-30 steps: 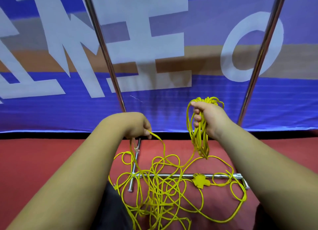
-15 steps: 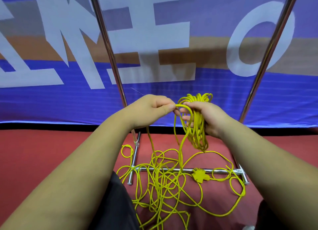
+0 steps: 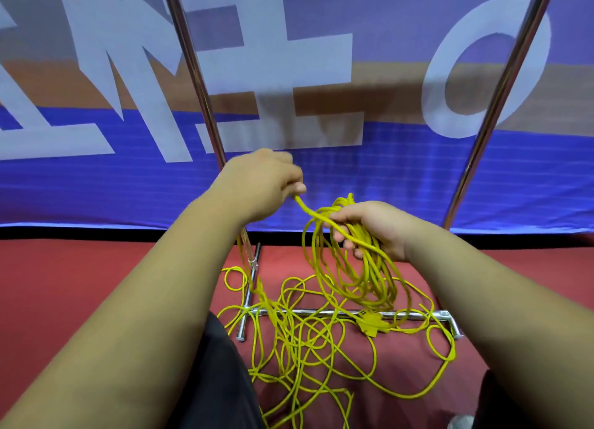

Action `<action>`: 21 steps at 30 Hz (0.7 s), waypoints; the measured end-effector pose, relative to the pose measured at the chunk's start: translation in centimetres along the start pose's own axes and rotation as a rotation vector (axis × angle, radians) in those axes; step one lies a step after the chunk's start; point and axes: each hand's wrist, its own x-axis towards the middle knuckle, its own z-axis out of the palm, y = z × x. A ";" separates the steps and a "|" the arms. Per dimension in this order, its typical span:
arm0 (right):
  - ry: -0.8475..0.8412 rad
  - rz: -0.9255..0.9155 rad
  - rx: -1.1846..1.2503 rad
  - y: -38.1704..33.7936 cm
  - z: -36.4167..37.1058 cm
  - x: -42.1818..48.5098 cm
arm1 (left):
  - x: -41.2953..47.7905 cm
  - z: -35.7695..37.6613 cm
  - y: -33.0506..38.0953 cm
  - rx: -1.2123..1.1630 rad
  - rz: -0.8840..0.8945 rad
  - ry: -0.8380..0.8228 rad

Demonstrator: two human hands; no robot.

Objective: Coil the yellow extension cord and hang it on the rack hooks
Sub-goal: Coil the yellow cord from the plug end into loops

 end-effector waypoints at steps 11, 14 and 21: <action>-0.151 0.011 -0.050 -0.4 -0.5 -1.0 | -1.7 3.1 -2.5 -1.477 -0.473 -0.243; -0.158 -0.025 0.011 -0.6 -0.1 -1.1 | -1.6 3.6 -2.6 -1.543 -0.464 -0.211; -0.057 -0.074 0.121 -1.0 -0.2 -1.3 | -1.2 4.6 -3.0 -1.203 -0.491 0.084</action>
